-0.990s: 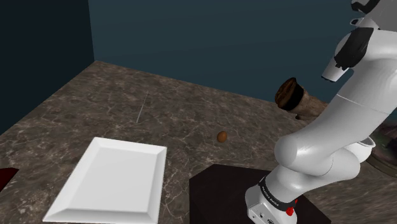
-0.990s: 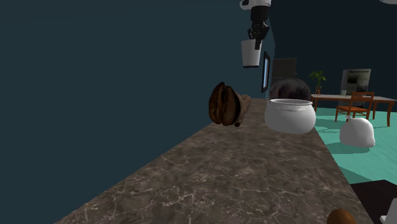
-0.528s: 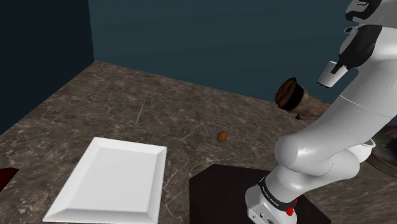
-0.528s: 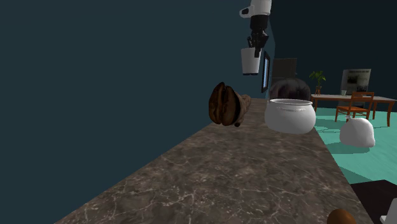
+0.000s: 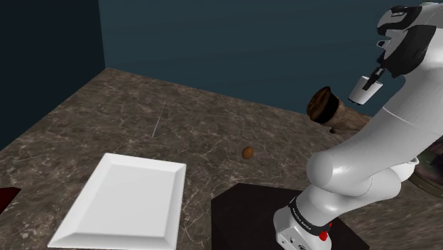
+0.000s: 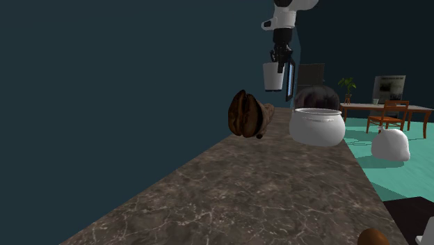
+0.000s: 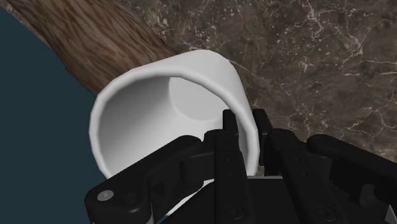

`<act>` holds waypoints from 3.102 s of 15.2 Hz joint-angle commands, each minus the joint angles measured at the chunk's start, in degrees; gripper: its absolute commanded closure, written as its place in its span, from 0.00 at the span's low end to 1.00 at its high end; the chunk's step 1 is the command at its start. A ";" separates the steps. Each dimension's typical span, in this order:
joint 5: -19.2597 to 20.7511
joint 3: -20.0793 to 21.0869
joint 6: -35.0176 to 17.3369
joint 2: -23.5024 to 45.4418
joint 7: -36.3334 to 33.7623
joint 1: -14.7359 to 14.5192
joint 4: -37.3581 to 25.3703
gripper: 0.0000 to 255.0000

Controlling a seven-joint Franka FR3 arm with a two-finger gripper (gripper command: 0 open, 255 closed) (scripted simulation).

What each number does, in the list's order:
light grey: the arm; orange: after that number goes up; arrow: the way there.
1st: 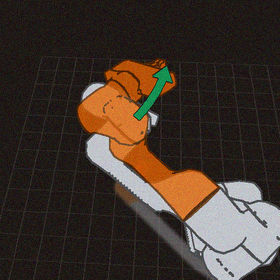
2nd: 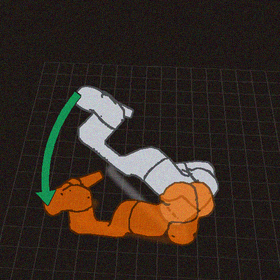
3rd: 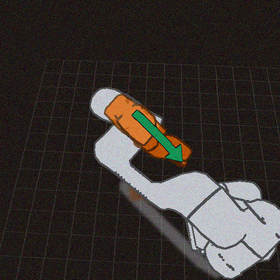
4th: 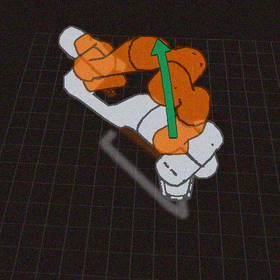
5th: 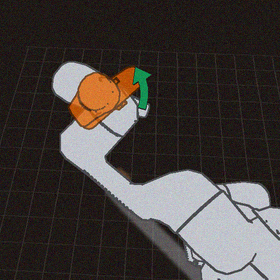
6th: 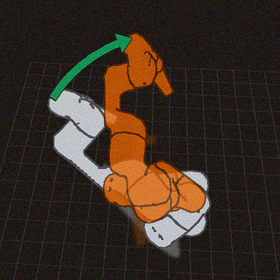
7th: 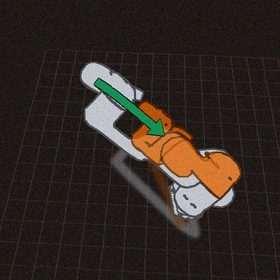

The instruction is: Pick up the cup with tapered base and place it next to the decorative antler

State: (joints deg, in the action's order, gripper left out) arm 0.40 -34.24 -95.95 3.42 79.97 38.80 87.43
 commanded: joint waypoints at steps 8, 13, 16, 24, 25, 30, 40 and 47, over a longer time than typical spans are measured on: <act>1.04 0.25 -7.28 -1.68 -0.81 -0.41 8.63 1.00; 1.23 0.30 -11.18 -1.95 -1.05 -0.48 12.77 1.00; 1.24 0.30 -13.48 -1.92 -1.12 -0.48 15.05 1.00; 0.85 0.24 -19.53 -1.19 -1.03 -0.40 20.48 1.00; 0.75 0.23 -20.27 -1.03 -0.98 -0.38 21.10 1.00; 0.14 0.18 -23.99 -0.04 -0.66 -0.27 23.98 1.00; -1.94 0.22 -31.28 2.98 0.55 0.08 28.77 1.00; -4.27 0.61 -36.54 6.04 1.99 0.58 31.50 1.00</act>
State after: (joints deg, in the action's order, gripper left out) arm -3.43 -33.85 -131.11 8.73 81.72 39.39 118.29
